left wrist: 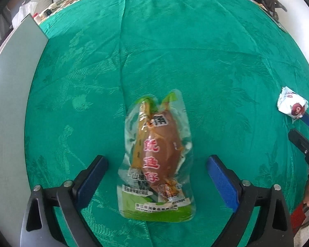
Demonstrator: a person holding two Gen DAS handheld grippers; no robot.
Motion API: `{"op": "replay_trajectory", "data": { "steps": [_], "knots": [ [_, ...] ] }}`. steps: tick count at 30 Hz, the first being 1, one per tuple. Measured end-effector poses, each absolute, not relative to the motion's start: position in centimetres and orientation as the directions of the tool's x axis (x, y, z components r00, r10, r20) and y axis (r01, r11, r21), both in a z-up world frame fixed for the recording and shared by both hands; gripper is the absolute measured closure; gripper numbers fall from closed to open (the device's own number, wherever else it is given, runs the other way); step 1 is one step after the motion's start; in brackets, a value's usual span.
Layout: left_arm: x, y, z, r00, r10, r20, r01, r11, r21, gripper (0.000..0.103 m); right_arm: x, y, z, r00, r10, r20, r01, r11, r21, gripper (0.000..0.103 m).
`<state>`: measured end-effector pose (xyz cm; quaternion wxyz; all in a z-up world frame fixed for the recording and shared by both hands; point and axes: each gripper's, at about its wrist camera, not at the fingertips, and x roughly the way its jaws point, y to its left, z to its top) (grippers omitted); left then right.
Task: Organize snacks
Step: 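Close the left gripper on the squid pack while the right gripper closes on the white pack, then carry both packs into the white box and open both grippers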
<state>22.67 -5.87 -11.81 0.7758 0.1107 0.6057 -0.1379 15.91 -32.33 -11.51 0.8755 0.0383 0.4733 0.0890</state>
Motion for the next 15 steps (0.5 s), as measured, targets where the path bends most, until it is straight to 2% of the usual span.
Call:
{"op": "replay_trajectory", "data": {
  "steps": [1, 2, 6, 11, 13, 14, 15],
  "knots": [
    [22.2, -6.4, -11.5, 0.242, -0.089, -0.966, 0.377, 0.926, 0.009, 0.034, 15.9, -33.4, -11.2, 0.519, 0.232, -0.823, -0.106, 0.973, 0.207, 0.013],
    [21.9, -6.7, -11.2, 0.253, -0.107, -0.962, 0.395, 0.919, 0.002, 0.042, 15.8, -34.4, -10.8, 0.506, 0.243, -0.827, -0.082, 0.969, 0.234, 0.013],
    [20.9, -6.0, -11.0, 0.285, -0.124, -0.951, 0.374, 0.927, -0.009, 0.046, 16.7, -35.2, -9.6, 0.472, 0.214, -0.855, -0.090, 0.977, 0.195, 0.013],
    [19.4, -3.5, -10.6, 0.290, -0.223, -0.931, 0.304, 0.944, -0.131, 0.047, 19.3, -31.9, -9.6, 0.419, 0.243, -0.875, -0.153, 0.969, 0.195, 0.013],
    [18.6, -2.7, -10.2, 0.298, -0.247, -0.922, 0.287, 0.944, -0.161, 0.047, 20.3, -31.1, -10.5, 0.389, 0.214, -0.896, -0.152, 0.974, 0.167, 0.018],
    [18.0, -2.4, -9.7, 0.302, -0.259, -0.917, 0.284, 0.943, -0.172, 0.047, 20.6, -30.6, -11.0, 0.379, 0.197, -0.904, -0.151, 0.977, 0.150, 0.029],
    [17.4, -2.0, -9.2, 0.308, -0.272, -0.912, 0.285, 0.941, -0.184, 0.047, 20.8, -30.4, -11.2, 0.361, 0.179, -0.915, -0.142, 0.981, 0.136, 0.071]
  ]
}}
